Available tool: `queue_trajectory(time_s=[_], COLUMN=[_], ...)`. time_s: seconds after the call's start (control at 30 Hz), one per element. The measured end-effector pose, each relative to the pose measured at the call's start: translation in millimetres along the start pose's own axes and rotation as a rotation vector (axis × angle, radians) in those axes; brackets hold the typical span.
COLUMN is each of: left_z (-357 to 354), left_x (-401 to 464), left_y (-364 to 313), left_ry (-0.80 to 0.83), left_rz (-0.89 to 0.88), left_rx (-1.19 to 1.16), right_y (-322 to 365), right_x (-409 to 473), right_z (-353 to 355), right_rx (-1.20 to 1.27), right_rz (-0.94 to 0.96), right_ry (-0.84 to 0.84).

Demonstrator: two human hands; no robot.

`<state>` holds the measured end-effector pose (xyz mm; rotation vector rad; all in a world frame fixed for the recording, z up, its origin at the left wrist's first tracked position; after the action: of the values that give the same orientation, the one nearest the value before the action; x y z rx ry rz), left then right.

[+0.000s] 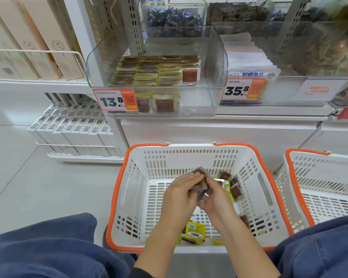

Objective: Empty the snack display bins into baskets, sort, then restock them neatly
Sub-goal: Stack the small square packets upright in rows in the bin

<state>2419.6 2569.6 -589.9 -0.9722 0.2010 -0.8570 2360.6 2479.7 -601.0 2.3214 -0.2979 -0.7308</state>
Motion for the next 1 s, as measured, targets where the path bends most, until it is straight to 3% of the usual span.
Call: queue_trajectory(time_s=[0.1, 0.27, 0.43, 0.53, 0.7, 0.8, 0.93, 1.0], left_z=[-5.0, -7.3, 13.2, 22.0, 8.0, 7.6, 9.3, 9.6], left_x=[-1.4, -2.0, 3.4, 6.3, -2.2, -1.2, 4.8, 5.3], left_y=[3.9, 0.0, -7.8, -0.2, -2.0, -1.5, 14.5, 21.9], left_ry=[0.013, 0.180, -0.055, -0.109, 0.104, 0.053, 0.190, 0.261], left_rz=[-0.021, -0.060, 0.058, 0.071, 0.198, 0.253, 0.522, 0.577], left_rx=[0.082, 0.051, -0.245, -0.278, -0.425, -0.468, -0.698, -0.774], right_y=[2.9, 10.1, 10.9, 11.5, 11.3, 11.5, 11.8, 12.8], right_x=[0.2, 0.0, 4.2, 3.7, 1.5, 2.4, 2.9, 2.1], right_z=[0.1, 4.5, 18.8, 19.6, 11.0, 11.3, 8.1, 6.7], right_rx=[0.046, 0.054, -0.159, -0.341, -0.418, -0.415, -0.403, -0.334], right_rz=[-0.011, 0.024, 0.010, -0.066, -0.100, -0.100, -0.105, -0.103], right_ry=[0.030, 0.022, -0.146, -0.128, 0.023, 0.016, 0.030, 0.051])
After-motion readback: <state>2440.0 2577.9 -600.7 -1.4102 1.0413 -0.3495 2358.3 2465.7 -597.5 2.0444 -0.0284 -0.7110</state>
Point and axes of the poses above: each hand's wrist, its own x-axis towards the middle knuckle, its own z-axis out of the back of the hand, y = z × x, the point moved 2 cm from there along x, towards the middle knuckle, and after that the axes turned 11 degrees about y, right-handed, at the moved point
